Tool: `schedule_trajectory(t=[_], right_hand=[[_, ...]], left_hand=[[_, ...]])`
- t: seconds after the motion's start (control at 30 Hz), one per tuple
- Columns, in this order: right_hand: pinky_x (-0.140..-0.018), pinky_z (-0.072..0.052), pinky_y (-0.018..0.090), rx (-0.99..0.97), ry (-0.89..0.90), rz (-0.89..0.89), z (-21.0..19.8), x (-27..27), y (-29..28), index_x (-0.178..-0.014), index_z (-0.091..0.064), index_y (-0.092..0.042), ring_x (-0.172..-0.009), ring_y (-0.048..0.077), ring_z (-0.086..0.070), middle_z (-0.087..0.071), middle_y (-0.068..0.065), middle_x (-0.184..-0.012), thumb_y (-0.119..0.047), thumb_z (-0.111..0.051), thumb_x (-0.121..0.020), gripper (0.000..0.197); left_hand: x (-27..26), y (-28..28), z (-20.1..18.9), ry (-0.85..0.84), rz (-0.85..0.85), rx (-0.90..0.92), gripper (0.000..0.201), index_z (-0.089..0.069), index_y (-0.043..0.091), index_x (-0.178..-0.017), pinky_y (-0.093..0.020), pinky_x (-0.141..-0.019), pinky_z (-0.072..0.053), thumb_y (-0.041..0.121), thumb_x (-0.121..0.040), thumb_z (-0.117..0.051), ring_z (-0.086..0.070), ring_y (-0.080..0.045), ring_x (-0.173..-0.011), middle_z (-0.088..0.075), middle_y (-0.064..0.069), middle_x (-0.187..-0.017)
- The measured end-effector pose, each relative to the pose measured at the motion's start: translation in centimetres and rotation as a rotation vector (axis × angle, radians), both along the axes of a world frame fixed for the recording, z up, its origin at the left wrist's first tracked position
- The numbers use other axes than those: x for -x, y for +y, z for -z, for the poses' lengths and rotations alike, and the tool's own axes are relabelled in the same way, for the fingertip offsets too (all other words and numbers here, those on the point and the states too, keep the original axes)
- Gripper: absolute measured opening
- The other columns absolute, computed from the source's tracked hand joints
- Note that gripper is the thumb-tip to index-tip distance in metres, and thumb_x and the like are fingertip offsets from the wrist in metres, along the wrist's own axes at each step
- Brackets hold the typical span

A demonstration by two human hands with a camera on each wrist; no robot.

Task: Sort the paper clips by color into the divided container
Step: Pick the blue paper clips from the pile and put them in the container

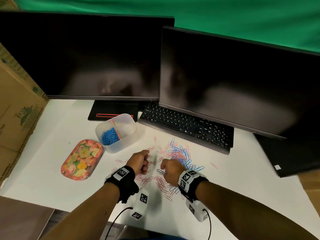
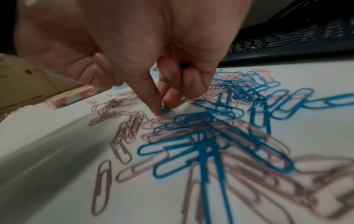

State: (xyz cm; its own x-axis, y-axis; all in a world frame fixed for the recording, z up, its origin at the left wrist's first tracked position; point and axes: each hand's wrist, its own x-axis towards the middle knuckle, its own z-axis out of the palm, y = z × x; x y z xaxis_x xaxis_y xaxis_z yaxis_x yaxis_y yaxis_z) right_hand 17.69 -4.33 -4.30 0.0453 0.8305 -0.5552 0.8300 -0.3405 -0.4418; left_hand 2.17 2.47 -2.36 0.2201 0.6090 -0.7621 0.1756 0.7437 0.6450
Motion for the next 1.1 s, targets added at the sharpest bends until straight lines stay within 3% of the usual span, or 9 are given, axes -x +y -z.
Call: schedule_trajectory(t=[0.3,0.37,0.43,0.47,0.63,0.73,0.8,0.9,1.1], right_hand=[[-0.089,-0.05,0.025,-0.063,0.168,0.16,-1.1,-3.0,0.1,-0.108,-0.066,-0.02,-0.097,0.017,-0.062,-0.065,0.001,-0.104,-0.013,-0.055,-0.087,0.024],[-0.069,-0.055,0.022,-0.06,0.41,0.305,-2.1,-4.3,0.1,-0.099,-0.065,-0.019,-0.072,0.006,-0.064,-0.064,-0.002,-0.088,-0.012,-0.048,-0.094,0.019],[-0.036,-0.034,0.018,0.021,0.75,0.56,-2.9,-5.5,-0.3,-0.091,-0.063,-0.012,-0.036,0.005,-0.04,-0.047,-0.004,-0.058,-0.004,-0.034,-0.097,0.031],[-0.037,-0.024,0.016,0.037,0.822,0.662,-3.3,-6.3,-0.6,-0.088,-0.063,-0.008,-0.033,0.009,-0.029,-0.039,-0.003,-0.051,0.002,-0.03,-0.092,0.034],[-0.051,-0.019,0.024,0.016,0.902,0.916,-4.1,-7.9,-3.2,-0.072,-0.05,-0.003,-0.044,0.015,-0.025,-0.032,0.007,-0.057,0.005,-0.028,-0.078,0.024],[-0.048,-0.023,0.022,0.082,0.933,0.996,-3.4,-8.6,-4.6,-0.069,-0.046,-0.008,-0.045,0.017,-0.03,-0.037,0.008,-0.062,-0.003,-0.031,-0.079,0.019],[-0.047,-0.025,0.021,0.141,0.963,1.011,-2.9,-8.7,-5.3,-0.07,-0.047,-0.01,-0.046,0.018,-0.031,-0.036,0.005,-0.061,-0.008,-0.035,-0.079,0.016],[-0.046,-0.027,0.021,0.194,1.02,1.015,-2.7,-8.5,-6.0,-0.071,-0.049,-0.011,-0.048,0.018,-0.03,-0.026,0.002,-0.058,-0.01,-0.039,-0.08,0.014],[-0.045,-0.026,0.022,0.248,0.952,0.928,-3.1,-8.1,-6.7,-0.074,-0.053,-0.012,-0.048,0.016,-0.031,-0.031,0.001,-0.057,-0.011,-0.053,-0.085,0.012]], left_hand=[[-1.2,-0.5,0.0,0.06,0.123,-0.115,0.027,-0.054,0.008,-0.076,-0.023,-0.048,-0.029,0.015,-0.096,-0.037,-0.031,-0.018,-0.045,-0.031,0.001,-0.046],[-1.7,-0.8,0.2,0.055,0.176,-0.159,0.034,-0.055,0.011,-0.073,-0.023,-0.047,-0.031,0.028,-0.099,-0.04,-0.033,-0.018,-0.045,-0.033,0.001,-0.047],[-2.4,-1.4,0.5,0.063,0.238,-0.21,0.044,-0.052,0.014,-0.065,-0.024,-0.046,-0.032,0.041,-0.098,-0.041,-0.035,-0.017,-0.044,-0.036,0.002,-0.047],[-2.8,-1.7,0.6,0.058,0.263,-0.226,0.046,-0.049,0.015,-0.062,-0.024,-0.047,-0.031,0.041,-0.099,-0.04,-0.035,-0.017,-0.043,-0.037,0.001,-0.048],[-4.5,-3.4,1.0,0.127,0.41,-0.243,0.033,-0.049,0.015,-0.063,-0.023,-0.048,-0.024,0.019,-0.094,-0.039,-0.034,-0.015,-0.045,-0.043,-0.002,-0.059],[-5.0,-4.4,1.0,0.315,0.669,-0.45,0.017,-0.059,0.021,-0.075,-0.025,-0.056,-0.04,0.019,-0.089,-0.049,-0.052,-0.017,-0.064,-0.058,0.001,-0.074],[-5.3,-5.3,1.0,0.402,0.819,-0.558,0.004,-0.06,0.023,-0.084,-0.026,-0.066,-0.049,0.023,-0.085,-0.056,-0.058,-0.018,-0.072,-0.062,0.002,-0.079],[-5.9,-6.3,1.3,0.553,1.018,-0.732,0.012,-0.06,0.022,-0.095,-0.029,-0.076,-0.05,0.03,-0.085,-0.061,-0.057,-0.018,-0.08,-0.064,-0.001,-0.091],[-6.0,-6.5,2.1,0.653,1.109,-0.806,0.012,-0.061,0.018,-0.098,-0.033,-0.079,-0.051,0.024,-0.09,-0.054,-0.061,-0.024,-0.095,-0.061,-0.004,-0.105]])
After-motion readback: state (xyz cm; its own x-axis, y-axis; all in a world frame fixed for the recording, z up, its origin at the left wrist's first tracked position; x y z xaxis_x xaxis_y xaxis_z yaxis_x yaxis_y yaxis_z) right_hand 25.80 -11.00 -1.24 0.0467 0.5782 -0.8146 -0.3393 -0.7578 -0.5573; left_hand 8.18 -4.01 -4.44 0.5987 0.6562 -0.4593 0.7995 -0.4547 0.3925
